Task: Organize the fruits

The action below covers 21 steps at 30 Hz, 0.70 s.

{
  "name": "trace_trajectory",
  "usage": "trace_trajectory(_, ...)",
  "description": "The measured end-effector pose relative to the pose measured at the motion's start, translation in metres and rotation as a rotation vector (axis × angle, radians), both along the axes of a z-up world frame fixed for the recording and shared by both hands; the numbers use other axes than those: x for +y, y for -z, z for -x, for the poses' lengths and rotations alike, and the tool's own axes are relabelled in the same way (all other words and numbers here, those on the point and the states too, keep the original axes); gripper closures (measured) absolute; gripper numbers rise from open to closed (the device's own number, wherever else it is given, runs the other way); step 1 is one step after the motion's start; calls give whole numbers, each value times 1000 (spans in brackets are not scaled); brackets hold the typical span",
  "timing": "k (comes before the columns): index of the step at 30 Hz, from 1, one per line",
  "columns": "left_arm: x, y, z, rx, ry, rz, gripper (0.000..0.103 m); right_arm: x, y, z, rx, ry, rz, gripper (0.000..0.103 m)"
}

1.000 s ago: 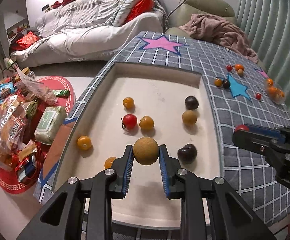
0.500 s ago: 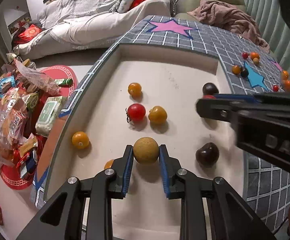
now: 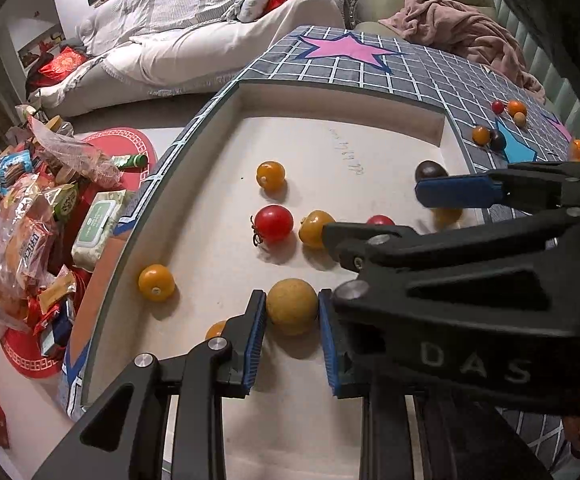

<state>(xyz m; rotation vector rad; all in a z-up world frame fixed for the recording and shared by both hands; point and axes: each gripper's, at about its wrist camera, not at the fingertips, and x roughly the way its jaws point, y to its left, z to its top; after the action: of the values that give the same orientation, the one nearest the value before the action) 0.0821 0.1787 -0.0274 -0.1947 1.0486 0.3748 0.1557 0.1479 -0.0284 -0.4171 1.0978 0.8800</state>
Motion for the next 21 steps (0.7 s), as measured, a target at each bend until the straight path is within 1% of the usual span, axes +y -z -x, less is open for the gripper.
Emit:
trace_trajectory(1, 0, 0, 0, -1, -2, 0, 74, 0, -1, 0, -1, 0, -2, 28)
trace_trajectory(2, 1, -1, 1, 1, -5, -4, 55, -1, -2, 1, -3, 2, -5, 28)
trace_trajectory(3, 1, -3, 2, -7, -7, -8, 25, -1, -4, 1, -5, 5, -11, 28)
trace_trajectory(4, 0, -5, 4, -24, -11, -20, 17, -3, -6, 2, -5, 8, -19, 28)
trace_trajectory(5, -1, -11, 7, -57, -18, -43, 17, -3, -9, 2, -6, 11, -25, 25)
trace_trajectory(7, -3, -16, 8, -66, -7, -59, 17, -5, -15, 3, -8, 17, -41, 23)
trace_trajectory(9, -3, -17, 7, -54, -3, -53, 17, -6, -21, 4, -9, 24, -42, 22)
trace_trajectory(12, 0, -18, 8, -46, -14, -22, 16, -11, -28, 6, -23, 42, -43, 16)
trace_trajectory(13, 2, -18, 10, -41, -16, -8, 13, -13, -30, 7, -25, 50, -40, 12)
trace_trajectory(14, 2, -18, 11, -37, -17, -2, 0, -16, -32, 7, -26, 64, -32, 11)
trace_trajectory(16, 1, -21, 15, -46, -21, -2, 0, -19, -33, 7, -15, 78, -19, 10)
trace_trajectory(17, 0, -22, 17, -46, -17, -1, 0, -22, -34, 8, -10, 83, -16, 0)
trace_trajectory(21, -1, -25, 23, -41, -16, 4, 0, -34, -42, 16, -16, 99, 1, 0)
